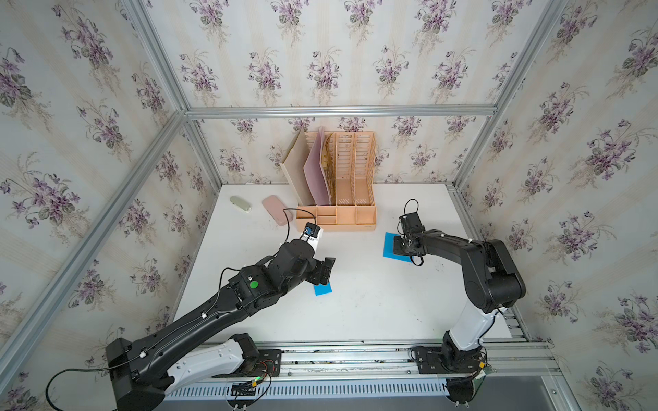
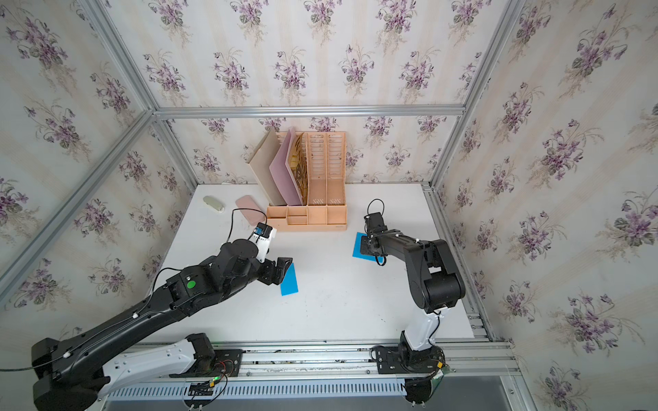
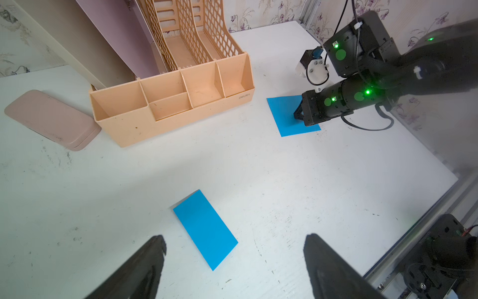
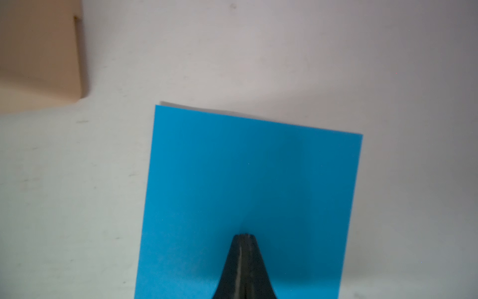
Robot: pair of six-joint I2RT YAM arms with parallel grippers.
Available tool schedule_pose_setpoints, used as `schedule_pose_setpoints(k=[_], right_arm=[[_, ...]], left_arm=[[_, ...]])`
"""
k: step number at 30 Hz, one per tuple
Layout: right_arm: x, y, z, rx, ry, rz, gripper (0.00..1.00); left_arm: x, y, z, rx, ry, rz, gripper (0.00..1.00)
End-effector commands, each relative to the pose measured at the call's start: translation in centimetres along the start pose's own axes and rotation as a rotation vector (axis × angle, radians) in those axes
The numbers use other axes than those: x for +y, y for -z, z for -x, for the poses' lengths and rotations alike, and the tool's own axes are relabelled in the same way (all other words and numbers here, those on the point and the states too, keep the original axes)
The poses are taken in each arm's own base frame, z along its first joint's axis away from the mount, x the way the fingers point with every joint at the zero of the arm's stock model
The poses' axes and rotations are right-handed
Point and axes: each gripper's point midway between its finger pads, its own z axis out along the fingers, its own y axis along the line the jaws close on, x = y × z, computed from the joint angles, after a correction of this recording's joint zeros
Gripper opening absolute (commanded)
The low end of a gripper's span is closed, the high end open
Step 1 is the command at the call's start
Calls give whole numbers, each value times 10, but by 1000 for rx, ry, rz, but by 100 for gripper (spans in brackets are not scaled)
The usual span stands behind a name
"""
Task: Fold the square paper along the opposite sides
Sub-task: Move the paper at the center of the board.
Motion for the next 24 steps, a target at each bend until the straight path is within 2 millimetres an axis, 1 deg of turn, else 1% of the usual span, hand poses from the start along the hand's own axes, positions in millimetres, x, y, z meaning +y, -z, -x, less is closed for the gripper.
schedule_pose_setpoints(k=[1, 4, 7, 11, 14, 16, 20, 22, 24], right_arm=[[7, 1, -78, 251, -7, 15, 0], [19, 9, -97, 257, 7, 31, 0], [34, 16, -120, 265, 23, 68, 0], [63, 24, -153, 289, 85, 114, 0], [80, 28, -168, 301, 115, 144, 0], [91, 30, -172, 301, 129, 166, 0], [102, 31, -167, 283, 143, 179, 0], [108, 34, -164, 272, 151, 192, 0], [116, 40, -159, 257, 163, 209, 0]], left_arm=[[8, 3, -4, 13, 13, 32, 89], [8, 4, -6, 27, 22, 35, 90], [9, 4, -11, 53, 37, 38, 90], [9, 0, -24, 103, 71, 42, 91], [8, -4, -35, 137, 105, 33, 91], [6, -8, -42, 162, 125, 27, 91], [6, -15, -54, 202, 169, 34, 88], [4, -18, -59, 224, 181, 30, 85], [0, -23, -61, 242, 189, 19, 77]])
